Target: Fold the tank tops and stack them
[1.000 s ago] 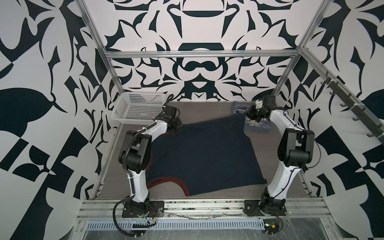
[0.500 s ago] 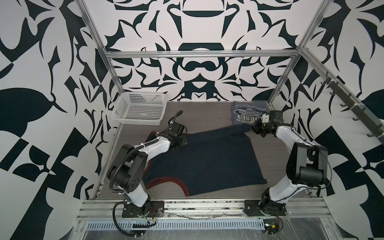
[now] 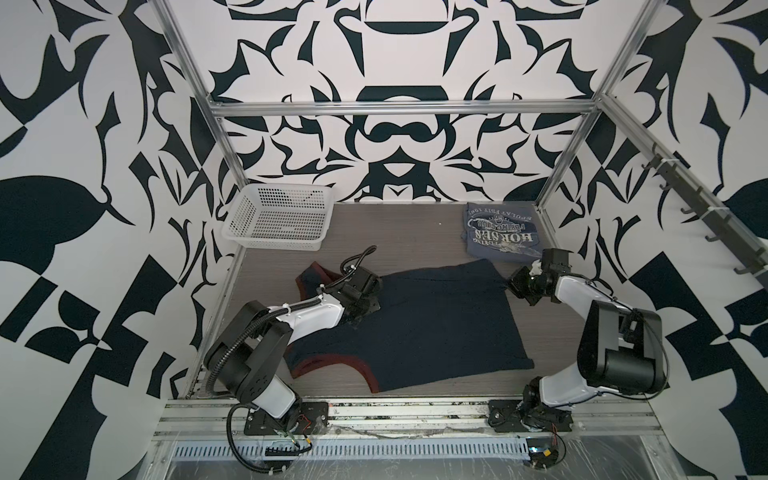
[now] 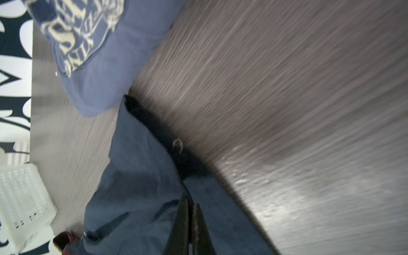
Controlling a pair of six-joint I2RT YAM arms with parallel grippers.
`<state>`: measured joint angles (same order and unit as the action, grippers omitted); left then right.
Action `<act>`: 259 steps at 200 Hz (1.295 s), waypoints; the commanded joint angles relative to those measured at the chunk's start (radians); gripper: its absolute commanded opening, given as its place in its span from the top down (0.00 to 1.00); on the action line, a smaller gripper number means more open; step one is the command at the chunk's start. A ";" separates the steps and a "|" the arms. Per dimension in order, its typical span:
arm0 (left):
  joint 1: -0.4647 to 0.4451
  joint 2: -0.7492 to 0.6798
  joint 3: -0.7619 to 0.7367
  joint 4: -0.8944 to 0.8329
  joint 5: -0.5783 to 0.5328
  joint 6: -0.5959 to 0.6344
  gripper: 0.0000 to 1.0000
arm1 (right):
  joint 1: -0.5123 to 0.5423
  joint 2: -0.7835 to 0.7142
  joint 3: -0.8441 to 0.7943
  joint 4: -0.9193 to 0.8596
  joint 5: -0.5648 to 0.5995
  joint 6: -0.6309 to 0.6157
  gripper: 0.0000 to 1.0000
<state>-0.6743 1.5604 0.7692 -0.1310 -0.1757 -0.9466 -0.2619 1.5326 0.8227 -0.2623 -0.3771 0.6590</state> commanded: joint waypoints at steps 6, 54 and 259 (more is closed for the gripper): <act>-0.005 -0.051 -0.030 -0.014 -0.052 -0.050 0.97 | -0.011 -0.001 0.035 0.004 0.050 0.010 1.00; -0.024 -0.054 -0.023 -0.035 -0.043 -0.048 0.94 | -0.012 0.024 0.042 -0.021 0.081 0.008 1.00; 0.359 0.366 0.699 -0.742 -0.346 0.125 0.26 | 0.121 -0.148 -0.016 -0.095 0.051 -0.036 0.38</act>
<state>-0.3260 1.8748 1.4174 -0.7471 -0.4366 -0.8349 -0.1543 1.3937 0.8272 -0.3763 -0.3092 0.6292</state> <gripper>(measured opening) 0.741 0.616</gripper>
